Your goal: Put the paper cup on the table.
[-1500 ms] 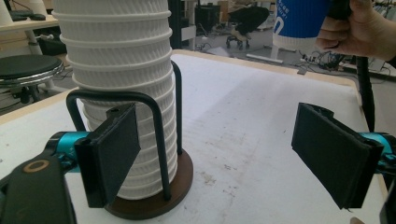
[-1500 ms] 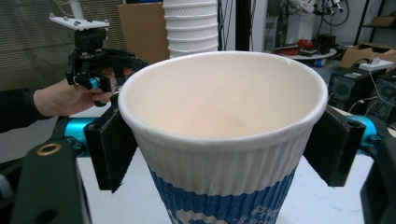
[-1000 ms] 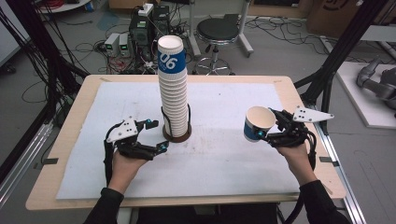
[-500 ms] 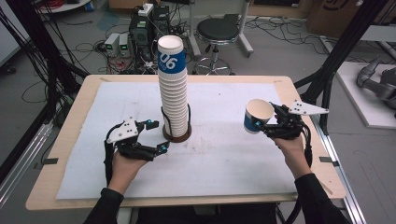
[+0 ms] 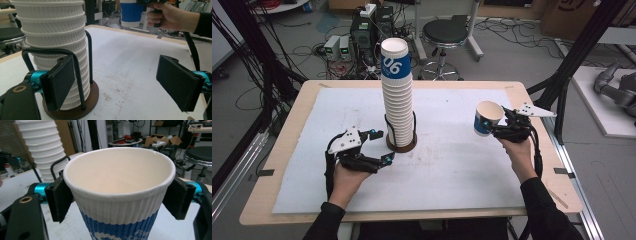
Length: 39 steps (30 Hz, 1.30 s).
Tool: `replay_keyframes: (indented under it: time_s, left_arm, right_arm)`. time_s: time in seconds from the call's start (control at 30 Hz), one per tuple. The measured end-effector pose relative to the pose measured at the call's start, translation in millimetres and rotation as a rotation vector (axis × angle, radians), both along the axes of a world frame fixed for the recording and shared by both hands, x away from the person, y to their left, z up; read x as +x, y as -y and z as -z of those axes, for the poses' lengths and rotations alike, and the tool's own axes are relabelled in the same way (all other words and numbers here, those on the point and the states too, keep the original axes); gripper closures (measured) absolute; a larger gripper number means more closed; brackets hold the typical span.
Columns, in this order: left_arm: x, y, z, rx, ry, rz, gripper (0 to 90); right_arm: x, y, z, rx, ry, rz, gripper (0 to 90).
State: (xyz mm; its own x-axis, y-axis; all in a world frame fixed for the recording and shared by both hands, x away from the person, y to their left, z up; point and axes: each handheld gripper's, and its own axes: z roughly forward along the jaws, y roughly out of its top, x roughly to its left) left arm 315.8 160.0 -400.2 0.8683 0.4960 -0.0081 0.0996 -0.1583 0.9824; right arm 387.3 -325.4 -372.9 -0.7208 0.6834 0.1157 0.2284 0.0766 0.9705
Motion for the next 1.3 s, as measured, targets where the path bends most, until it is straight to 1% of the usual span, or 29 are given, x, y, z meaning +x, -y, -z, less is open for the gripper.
replay_keyframes:
  time_s: [0.07, 0.17, 0.23, 0.33, 0.4, 0.5, 0.6, 0.73, 0.9, 0.97, 1.17, 1.3]
  left_arm:
    - [-0.3, 1.0, 0.4, 0.001, -0.001, 0.001, 15.3]
    - [-0.6, 1.6, 0.7, 0.001, 0.001, 0.004, 15.4]
    - [-0.7, 1.2, 0.9, 0.001, 0.000, 0.003, 15.3]
    - [-1.0, -0.1, 1.1, 0.000, -0.003, 0.002, 15.3]
    - [-1.0, -0.8, 1.1, 0.002, 0.000, 0.001, 15.4]
    - [-1.1, -0.9, 1.3, 0.004, -0.001, 0.001, 15.3]
    - [-1.3, -0.2, 1.6, 0.002, -0.001, 0.002, 15.3]
    - [-1.3, 0.1, 1.7, 0.004, -0.002, 0.006, 15.3]
    - [-1.2, 0.9, 2.2, 0.007, -0.003, 0.009, 15.3]
    - [-1.4, 1.0, 2.3, 0.006, -0.004, 0.008, 15.3]
    - [-1.6, 0.5, 2.7, 0.004, -0.005, 0.008, 15.3]
    - [-1.6, 0.0, 3.0, 0.008, -0.006, 0.012, 15.4]
  right_arm:
    - [3.3, -0.4, 3.6, 0.000, -0.007, 0.013, 20.3]
    - [8.3, -1.3, 8.9, -0.018, -0.017, 0.032, 20.3]
    - [9.9, -1.9, 13.1, -0.018, -0.011, 0.054, 20.3]
    - [13.8, -1.9, 19.8, -0.017, -0.026, 0.078, 20.3]
    - [15.8, -2.5, 24.5, -0.026, -0.031, 0.098, 20.4]
    - [18.9, -2.7, 31.9, -0.030, -0.042, 0.113, 20.4]
    - [21.5, -3.6, 39.3, -0.046, -0.046, 0.133, 20.4]
    - [25.0, -3.8, 46.6, -0.045, -0.051, 0.161, 20.4]
    - [30.1, -5.4, 53.5, -0.052, -0.067, 0.183, 20.4]
    - [31.9, -6.5, 56.3, -0.048, -0.071, 0.191, 20.4]
    - [36.0, -9.5, 62.1, -0.061, -0.053, 0.220, 20.3]
    - [37.9, -11.3, 65.3, -0.072, -0.056, 0.217, 19.9]
